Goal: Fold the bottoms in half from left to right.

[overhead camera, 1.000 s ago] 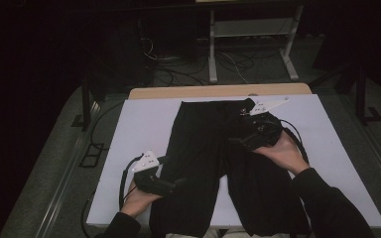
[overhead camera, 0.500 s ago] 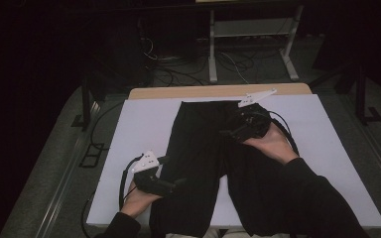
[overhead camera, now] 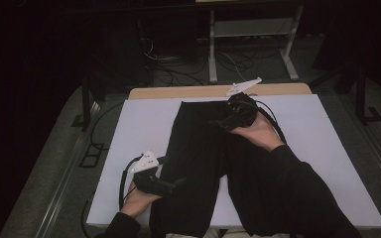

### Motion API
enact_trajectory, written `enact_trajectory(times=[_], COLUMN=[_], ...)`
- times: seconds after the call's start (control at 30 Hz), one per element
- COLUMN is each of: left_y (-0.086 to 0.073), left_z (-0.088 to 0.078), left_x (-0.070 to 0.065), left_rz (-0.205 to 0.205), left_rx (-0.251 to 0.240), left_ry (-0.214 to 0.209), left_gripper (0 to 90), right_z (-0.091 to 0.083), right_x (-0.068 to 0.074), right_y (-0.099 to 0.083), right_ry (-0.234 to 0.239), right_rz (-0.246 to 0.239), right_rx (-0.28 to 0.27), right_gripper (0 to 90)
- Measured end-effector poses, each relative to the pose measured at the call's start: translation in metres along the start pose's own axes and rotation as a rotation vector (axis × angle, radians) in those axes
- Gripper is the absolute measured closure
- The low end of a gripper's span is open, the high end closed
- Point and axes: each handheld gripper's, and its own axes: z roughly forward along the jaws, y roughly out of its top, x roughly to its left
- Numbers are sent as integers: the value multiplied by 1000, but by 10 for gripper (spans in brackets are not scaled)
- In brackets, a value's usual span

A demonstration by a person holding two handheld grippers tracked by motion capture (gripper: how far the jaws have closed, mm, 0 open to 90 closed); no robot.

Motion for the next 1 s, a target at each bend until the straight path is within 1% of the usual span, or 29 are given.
enact_trajectory(times=[0.13,0.2,0.23,0.27,0.3,0.37,0.4,0.43,0.47,0.63,0.67,0.77,0.8,0.87,1.0], left_y=[0,0,0,0,0,0,-1,-1,-1,-1,-1,-1,-1,-1,-1], left_z=[-1,-1,-1,-1,-1,-2,-2,-3,-3,-6,-6,-6,-6,-6,-5], left_x=[0,0,0,0,0,0,0,0,0,-1,-1,0,-1,-1,0], left_rz=[1,-2,-2,-4,-4,-7,-10,-11,-11,-14,-14,-16,-17,-17,-19], left_rx=[-3,-4,-4,-6,-6,-10,-11,-12,-15,-22,-22,-24,-25,-26,-25], left_ry=[0,0,0,0,0,0,1,3,4,5,5,5,4,3,0], left_gripper=[0,0,0,0,0,0,0,0,0,0,0,0,0,0,0], right_z=[12,18,18,23,23,28,33,33,37,47,47,56,56,61,74], right_x=[-2,-3,-3,-4,-4,-5,-7,-7,-10,-17,-17,-20,-20,-21,-21], right_y=[6,8,8,9,9,10,12,12,13,17,17,20,20,21,22], right_ry=[4,7,7,10,10,6,1,1,-2,-14,-14,-17,-17,-18,-33], right_rz=[-8,-6,-6,-1,-1,3,6,6,16,31,31,39,39,44,32], right_rx=[6,5,5,3,3,10,14,14,12,12,12,22,22,24,46], right_gripper=[0,0,0,0,0,0,0,0,0,0,0,0,0,0,0])
